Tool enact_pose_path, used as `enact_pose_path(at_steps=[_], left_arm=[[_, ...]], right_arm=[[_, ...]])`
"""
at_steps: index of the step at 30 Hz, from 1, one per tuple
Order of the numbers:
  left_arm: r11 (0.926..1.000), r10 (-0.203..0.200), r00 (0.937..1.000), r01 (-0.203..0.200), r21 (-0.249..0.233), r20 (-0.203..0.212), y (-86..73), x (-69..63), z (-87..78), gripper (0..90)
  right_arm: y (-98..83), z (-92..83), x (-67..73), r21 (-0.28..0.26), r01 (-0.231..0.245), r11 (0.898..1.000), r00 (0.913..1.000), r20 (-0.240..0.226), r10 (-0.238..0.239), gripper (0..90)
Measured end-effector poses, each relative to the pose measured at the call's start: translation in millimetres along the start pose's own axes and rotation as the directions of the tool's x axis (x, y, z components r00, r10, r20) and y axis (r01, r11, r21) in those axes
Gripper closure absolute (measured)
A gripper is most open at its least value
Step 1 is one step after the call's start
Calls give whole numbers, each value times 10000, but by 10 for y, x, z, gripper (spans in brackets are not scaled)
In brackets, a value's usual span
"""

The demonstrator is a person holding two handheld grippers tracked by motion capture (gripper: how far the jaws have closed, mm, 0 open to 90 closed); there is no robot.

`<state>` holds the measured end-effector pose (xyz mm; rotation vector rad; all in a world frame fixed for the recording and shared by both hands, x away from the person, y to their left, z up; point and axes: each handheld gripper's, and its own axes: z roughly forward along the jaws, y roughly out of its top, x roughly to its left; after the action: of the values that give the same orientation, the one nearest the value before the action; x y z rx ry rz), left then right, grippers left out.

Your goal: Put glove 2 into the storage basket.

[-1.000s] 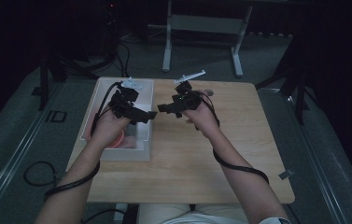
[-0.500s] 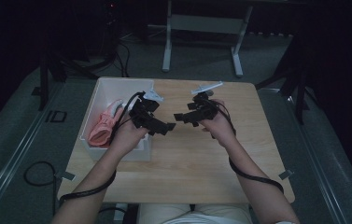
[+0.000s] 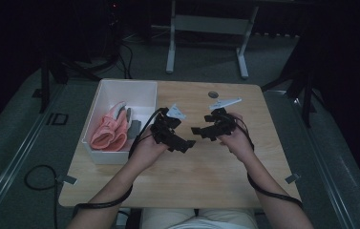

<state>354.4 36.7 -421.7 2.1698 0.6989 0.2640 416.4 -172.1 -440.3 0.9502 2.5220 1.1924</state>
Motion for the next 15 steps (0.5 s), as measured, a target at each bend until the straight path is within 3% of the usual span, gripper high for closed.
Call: enact_pose_path(at_steps=[2,7,11,15], left_arm=[[9999,128,9999,-128,112,71,-12,-42,41,6],[9998,220,9993,-219,-41,296,-80,-153,148,6],[9989,467,9985,-467,-9,281,-153,-241,236,6],[9979,606,9968,-617,196,527,-238,-322,354,6]], right_arm=[[-137,-28,-26,-30,149,9999,9999,56,-149,175],[-293,-39,-52,-23,207,9998,9998,33,-207,175],[-444,-41,-80,51,295,9996,9996,-26,-295,175],[-593,-47,-108,73,351,9994,9994,-40,-350,175]])
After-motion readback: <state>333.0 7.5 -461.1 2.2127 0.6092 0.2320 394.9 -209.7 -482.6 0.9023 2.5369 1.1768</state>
